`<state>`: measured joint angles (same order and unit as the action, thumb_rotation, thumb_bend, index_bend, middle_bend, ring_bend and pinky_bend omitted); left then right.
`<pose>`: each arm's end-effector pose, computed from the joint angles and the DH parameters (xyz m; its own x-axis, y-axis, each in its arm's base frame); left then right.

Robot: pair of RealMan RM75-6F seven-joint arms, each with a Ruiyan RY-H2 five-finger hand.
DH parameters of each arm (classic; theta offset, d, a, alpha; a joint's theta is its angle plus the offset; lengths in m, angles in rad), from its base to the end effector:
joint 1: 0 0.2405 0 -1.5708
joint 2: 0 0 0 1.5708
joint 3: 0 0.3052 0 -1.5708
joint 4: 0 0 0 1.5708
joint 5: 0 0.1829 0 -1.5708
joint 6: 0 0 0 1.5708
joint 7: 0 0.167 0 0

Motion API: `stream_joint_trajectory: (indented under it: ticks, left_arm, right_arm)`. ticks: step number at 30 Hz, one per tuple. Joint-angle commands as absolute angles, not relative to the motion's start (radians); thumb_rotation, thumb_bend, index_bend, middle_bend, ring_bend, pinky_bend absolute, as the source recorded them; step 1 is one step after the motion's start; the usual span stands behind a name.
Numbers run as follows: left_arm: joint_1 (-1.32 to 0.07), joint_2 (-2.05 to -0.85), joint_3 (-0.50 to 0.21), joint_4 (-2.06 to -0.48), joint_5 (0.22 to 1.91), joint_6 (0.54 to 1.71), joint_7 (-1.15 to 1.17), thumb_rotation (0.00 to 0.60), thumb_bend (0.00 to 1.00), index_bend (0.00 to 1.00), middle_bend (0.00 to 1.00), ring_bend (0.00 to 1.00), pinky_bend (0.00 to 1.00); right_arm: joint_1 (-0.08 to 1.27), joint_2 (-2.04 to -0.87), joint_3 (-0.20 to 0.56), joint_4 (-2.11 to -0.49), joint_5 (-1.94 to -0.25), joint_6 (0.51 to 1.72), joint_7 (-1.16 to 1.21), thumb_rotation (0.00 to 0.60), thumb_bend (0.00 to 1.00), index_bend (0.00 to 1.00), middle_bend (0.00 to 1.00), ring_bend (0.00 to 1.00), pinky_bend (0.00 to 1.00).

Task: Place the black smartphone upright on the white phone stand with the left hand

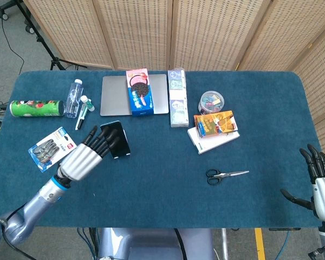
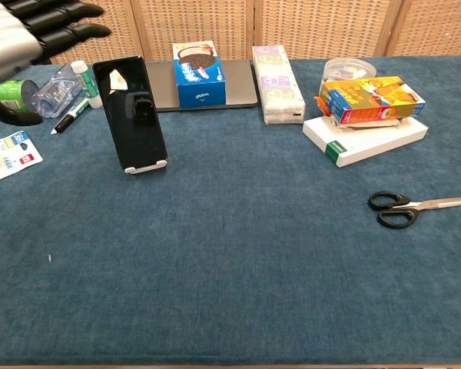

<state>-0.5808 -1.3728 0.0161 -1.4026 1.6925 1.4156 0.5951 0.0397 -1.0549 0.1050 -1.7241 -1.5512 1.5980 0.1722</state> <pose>-0.2094 0.3293 0.0959 0.7299 -0.3948 0.5581 0.3598 -0.4724 -0.8046 -0.3151 -0.1972 0.2415 0.1802 0.1365 0.9741 -0.9802 -0.0579 0.1895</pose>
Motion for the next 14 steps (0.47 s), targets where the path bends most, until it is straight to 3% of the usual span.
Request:
stream_joint_trajectory:
  ticks: [1,8,14]
  left_arm:
    - [-0.418,-1.307,0.01,-1.454,1.56,1.559,0.308,0.6,0.0,0.0,0.0,0.0,0.12]
    - [-0.27,-1.291,0.031,-1.438,1.45,1.585,-0.033,0.6,0.0,0.0,0.0,0.0,0.06]
    - [-0.219,-1.277,0.034,-1.434,1.427,1.579,-0.098,0.6,0.0,0.0,0.0,0.0,0.04]
  right_arm:
    - [0.04,-1.059,0.102,-1.721,-1.56,1.6,0.161,0.6,0.0,0.0,0.0,0.0,0.0]
    - [0.04,-1.067,0.099,-1.719,-1.566,1.602,0.135,0.6,0.0,0.0,0.0,0.0,0.0]
    - [0.042,-1.077,0.095,-1.716,-1.572,1.601,0.108,0.6,0.0,0.0,0.0,0.0,0.0]
